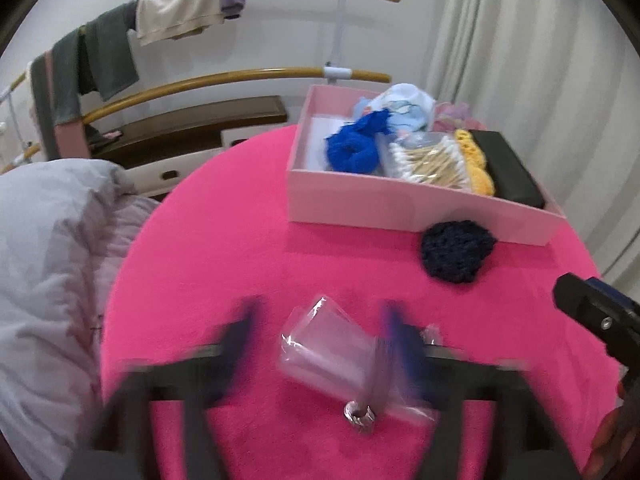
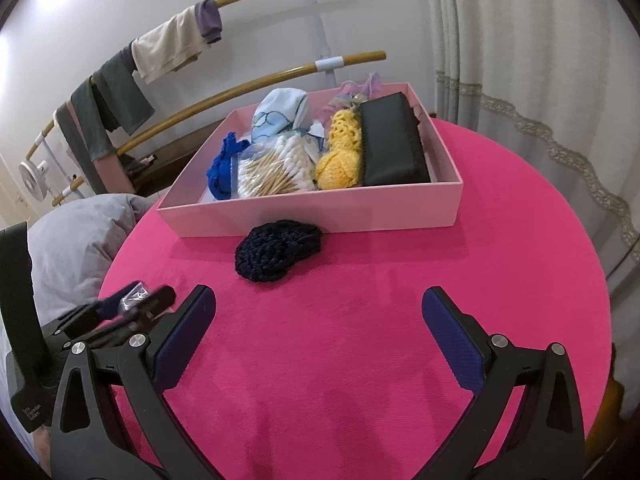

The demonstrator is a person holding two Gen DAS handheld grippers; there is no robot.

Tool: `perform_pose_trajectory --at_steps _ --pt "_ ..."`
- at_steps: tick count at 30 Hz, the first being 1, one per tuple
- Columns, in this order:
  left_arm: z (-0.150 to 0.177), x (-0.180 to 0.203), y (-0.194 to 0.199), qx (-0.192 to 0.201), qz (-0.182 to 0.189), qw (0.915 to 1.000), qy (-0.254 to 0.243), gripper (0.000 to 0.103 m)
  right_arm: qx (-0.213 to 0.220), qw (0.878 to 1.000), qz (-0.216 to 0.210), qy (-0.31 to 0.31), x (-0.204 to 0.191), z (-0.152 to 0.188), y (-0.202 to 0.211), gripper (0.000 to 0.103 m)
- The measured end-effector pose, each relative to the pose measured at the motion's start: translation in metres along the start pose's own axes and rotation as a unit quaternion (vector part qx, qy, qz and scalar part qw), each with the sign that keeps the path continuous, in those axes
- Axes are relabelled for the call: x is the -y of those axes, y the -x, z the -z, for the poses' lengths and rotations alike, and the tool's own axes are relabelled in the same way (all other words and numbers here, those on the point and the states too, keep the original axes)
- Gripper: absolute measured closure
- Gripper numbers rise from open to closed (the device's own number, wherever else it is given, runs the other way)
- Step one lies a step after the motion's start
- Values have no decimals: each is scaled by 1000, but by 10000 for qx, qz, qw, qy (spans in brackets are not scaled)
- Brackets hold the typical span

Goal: Organize soft objects
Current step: 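Move the left tool down to the small clear bag with the ring, then close the left tool on the clear bag while the right tool grasps the navy scrunchie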

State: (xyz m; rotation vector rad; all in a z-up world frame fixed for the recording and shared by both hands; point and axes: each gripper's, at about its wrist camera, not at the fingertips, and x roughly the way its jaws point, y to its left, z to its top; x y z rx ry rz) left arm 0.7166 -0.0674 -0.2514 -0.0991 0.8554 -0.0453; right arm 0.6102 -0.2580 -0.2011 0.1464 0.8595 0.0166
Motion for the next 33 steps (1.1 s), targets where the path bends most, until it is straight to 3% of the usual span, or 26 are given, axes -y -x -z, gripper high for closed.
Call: perform_pose_trajectory --at_steps 2,5,11,14,15,16,19,25,33 --pt "7 -5 10 129 -70 9998 122 0 8 10000 5 10 -1 0 1 0" --pt "19 -3 13 -17 -30 10000 91 0 7 10000 8 4 -2 1 1 0" --pt "26 12 20 59 -76 9996 -272 0 -17 10000 -22 26 -5 4 4 0" --pt "25 16 13 -54 185 9995 -237 3 -7 10000 -17 17 -4 5 5 0" --pt "25 14 10 -104 315 9993 -189 18 -2 10000 -10 -1 -4 5 6 0" --pt "25 12 7 -211 530 9983 -105 41 2 10000 -4 -14 -4 6 6 0" --pt "25 17 6 -277 828 9962 -61 65 13 10000 20 -51 -1 6 8 0" --pt "20 12 10 -257 976 9949 -13 79 13 10000 26 -95 4 5 8 0" --pt "13 11 22 -60 562 9981 -231 82 -34 10000 -26 -61 -2 -2 -9 0"
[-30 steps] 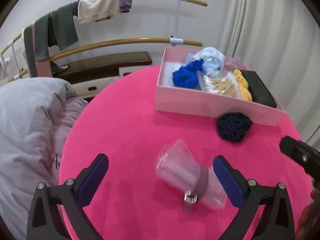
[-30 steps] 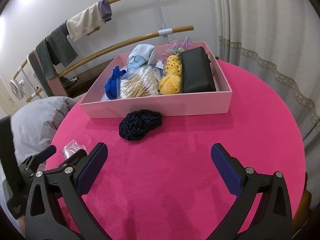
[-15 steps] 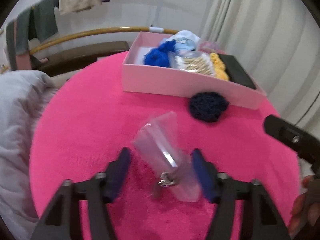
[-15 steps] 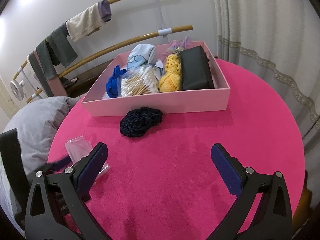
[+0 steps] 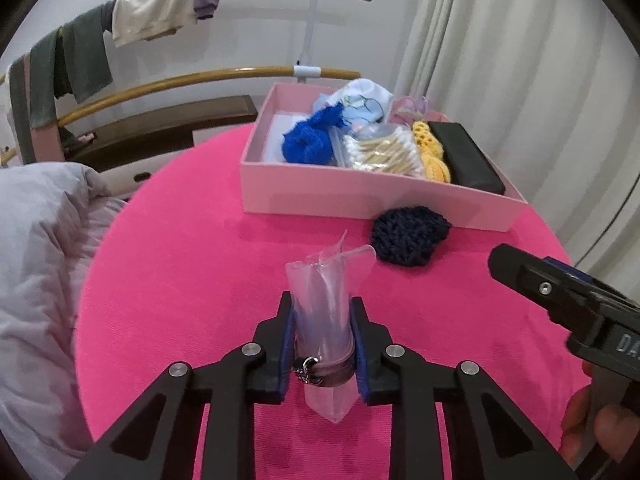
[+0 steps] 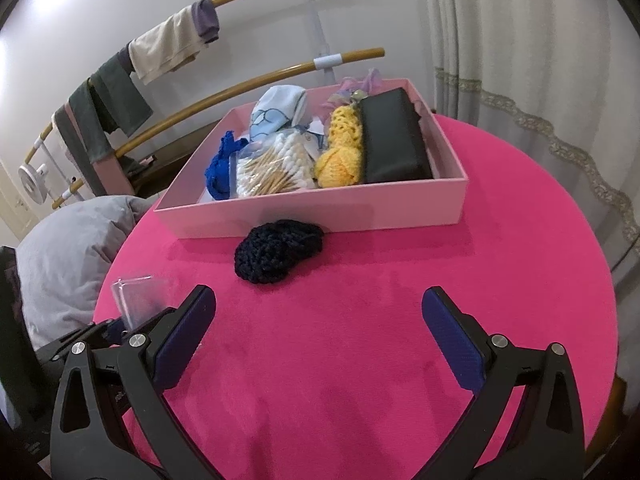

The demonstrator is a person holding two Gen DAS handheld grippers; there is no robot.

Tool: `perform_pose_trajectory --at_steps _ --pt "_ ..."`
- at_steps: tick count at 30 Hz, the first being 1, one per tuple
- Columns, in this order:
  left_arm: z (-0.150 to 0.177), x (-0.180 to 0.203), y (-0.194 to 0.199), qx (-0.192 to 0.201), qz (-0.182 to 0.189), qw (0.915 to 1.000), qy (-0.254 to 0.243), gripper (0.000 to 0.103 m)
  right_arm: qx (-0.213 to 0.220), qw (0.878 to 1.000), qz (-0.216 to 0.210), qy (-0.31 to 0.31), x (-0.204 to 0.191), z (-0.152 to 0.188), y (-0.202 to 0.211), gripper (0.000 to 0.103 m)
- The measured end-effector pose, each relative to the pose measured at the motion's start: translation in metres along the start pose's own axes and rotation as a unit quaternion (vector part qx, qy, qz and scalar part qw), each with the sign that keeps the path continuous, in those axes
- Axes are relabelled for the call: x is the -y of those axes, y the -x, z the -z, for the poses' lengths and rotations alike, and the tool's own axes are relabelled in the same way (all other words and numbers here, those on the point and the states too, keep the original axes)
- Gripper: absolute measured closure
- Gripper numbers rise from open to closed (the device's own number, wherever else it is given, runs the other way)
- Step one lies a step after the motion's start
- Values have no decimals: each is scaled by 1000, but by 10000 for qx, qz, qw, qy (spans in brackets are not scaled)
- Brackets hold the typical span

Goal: Organize soft objects
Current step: 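Close the left tool on the clear bag while the right tool grasps the navy scrunchie, then carry both items over the pink box and open both tools to release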

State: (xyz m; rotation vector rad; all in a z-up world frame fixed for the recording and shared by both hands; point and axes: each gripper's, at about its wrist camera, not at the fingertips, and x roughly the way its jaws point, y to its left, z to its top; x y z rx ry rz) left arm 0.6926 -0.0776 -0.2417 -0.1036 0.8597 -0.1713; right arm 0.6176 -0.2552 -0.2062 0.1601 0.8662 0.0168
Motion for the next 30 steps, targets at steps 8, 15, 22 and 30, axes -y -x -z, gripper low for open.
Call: perform_pose_trajectory --at_steps 8,15,22,30 --pt "-12 -5 10 153 -428 9989 -84 82 -134 9997 79 186 -17 -13 -33 0" --pt "-23 -19 5 169 -561 9983 -7 82 -521 9976 186 427 -35 -19 -79 22" --pt "-29 -29 4 197 -543 9983 63 82 -399 9974 109 588 -38 -12 -74 83" --pt "-21 -24 19 248 -457 9986 50 82 -256 9988 -39 413 -16 4 -38 84"
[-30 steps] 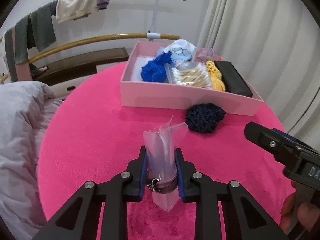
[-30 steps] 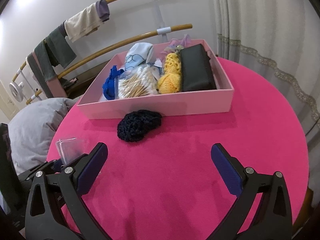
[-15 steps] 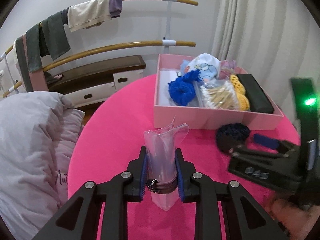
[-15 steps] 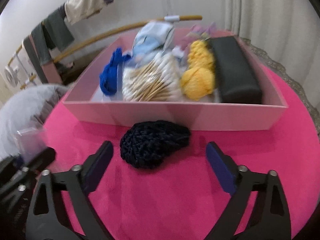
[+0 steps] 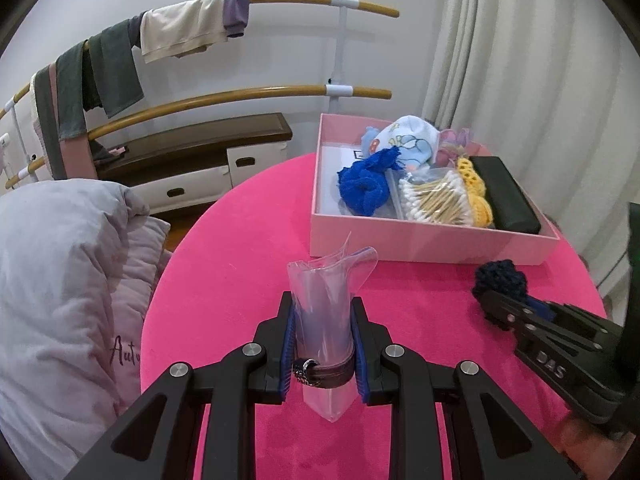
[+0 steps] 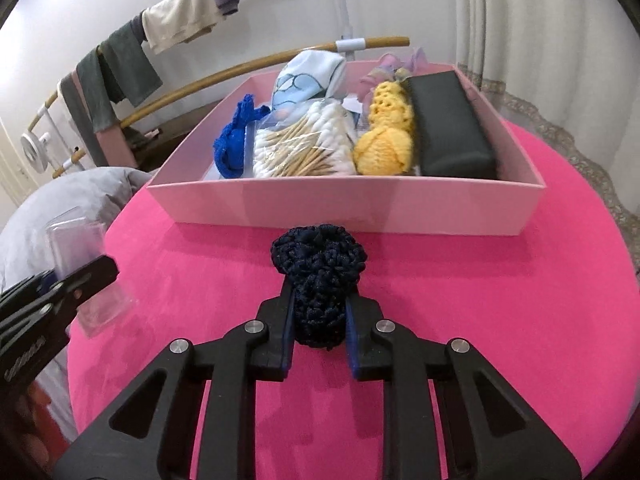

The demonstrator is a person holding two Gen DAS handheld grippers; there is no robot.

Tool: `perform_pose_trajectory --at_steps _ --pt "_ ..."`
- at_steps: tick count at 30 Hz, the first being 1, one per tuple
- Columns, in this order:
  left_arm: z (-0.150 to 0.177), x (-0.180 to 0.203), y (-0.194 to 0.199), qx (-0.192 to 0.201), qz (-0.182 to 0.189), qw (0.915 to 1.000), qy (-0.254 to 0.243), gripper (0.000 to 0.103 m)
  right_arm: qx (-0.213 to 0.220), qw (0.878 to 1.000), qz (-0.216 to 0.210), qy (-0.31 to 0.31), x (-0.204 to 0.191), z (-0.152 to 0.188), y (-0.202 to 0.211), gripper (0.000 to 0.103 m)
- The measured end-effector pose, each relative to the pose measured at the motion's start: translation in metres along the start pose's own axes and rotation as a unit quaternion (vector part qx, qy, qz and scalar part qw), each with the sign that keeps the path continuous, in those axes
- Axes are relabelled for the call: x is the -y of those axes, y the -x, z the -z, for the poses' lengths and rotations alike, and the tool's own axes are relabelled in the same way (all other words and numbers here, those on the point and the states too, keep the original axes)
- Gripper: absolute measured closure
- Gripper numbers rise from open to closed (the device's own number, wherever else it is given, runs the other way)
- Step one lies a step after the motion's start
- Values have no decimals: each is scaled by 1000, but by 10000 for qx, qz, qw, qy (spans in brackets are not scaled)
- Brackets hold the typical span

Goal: Organize soft objects
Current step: 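Carry both items over the pink box and open both tools to release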

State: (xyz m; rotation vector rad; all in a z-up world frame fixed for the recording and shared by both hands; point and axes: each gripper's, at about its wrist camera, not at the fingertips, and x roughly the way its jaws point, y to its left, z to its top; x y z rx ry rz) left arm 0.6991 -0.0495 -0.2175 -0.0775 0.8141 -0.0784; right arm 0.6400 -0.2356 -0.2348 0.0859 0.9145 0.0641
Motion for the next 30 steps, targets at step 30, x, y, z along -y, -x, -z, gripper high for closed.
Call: perform_pose_trajectory --at_steps 30 --pt "20 19 102 467 -62 9989 -85 82 857 9954 -396 181 -27 15 131 84"
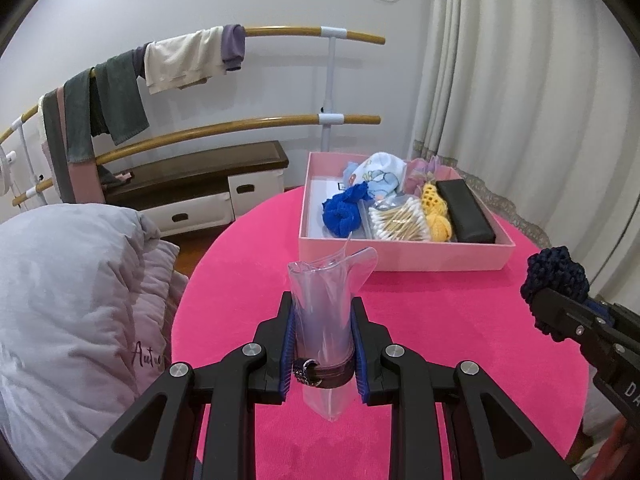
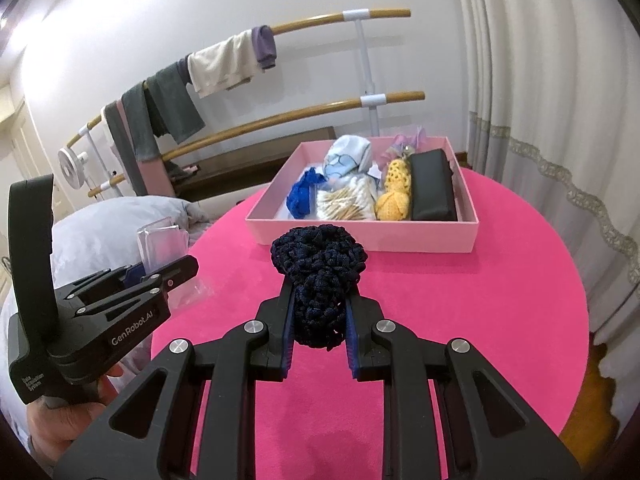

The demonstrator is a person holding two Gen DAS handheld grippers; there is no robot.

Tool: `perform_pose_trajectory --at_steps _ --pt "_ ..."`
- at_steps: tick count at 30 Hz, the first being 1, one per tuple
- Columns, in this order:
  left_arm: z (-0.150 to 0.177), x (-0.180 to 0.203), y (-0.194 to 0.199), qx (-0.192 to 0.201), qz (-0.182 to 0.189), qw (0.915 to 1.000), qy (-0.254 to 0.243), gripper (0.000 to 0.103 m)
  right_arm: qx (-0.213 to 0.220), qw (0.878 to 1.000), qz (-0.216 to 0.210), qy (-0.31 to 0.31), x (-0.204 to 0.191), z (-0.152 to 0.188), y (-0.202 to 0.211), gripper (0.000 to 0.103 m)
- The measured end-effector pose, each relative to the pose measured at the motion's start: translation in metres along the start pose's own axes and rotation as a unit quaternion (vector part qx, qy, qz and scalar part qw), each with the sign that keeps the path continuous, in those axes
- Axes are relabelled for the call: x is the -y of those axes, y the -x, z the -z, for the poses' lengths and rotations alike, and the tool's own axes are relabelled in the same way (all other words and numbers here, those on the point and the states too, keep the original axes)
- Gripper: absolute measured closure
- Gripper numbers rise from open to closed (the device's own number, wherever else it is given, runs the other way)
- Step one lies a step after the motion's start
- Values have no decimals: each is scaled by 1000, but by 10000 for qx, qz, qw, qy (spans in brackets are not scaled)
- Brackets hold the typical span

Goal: Organize soft objects
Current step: 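Carry both items over the pink box and open both tools to release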

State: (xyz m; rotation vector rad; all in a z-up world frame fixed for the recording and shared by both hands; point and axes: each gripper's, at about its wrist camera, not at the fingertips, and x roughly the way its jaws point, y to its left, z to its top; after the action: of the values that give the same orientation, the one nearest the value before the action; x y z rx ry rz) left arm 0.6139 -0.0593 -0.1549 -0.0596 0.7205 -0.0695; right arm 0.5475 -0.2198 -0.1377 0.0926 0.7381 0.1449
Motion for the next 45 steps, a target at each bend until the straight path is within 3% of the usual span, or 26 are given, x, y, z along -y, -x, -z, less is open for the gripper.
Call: perform_pose_trajectory --at_steps 10,18,30,40,45 --pt "-12 2 5 74 64 10000 0 82 103 9999 0 27 5 -14 1 84" --pt "-61 -2 -21 224 178 9996 7 82 273 9996 75 86 24 -61 -8 83" --pt "-165 -4 -133 41 390 9992 72 82 -167 9998 34 66 58 -149 -99 83" --pt "-221 6 -249 -440 336 9985 22 80 -571 9984 -13 -25 75 -174 -164 82" --pt "-237 14 -294 -745 221 9970 -3 74 -825 9965 0 -124 81 -172 -192 73"
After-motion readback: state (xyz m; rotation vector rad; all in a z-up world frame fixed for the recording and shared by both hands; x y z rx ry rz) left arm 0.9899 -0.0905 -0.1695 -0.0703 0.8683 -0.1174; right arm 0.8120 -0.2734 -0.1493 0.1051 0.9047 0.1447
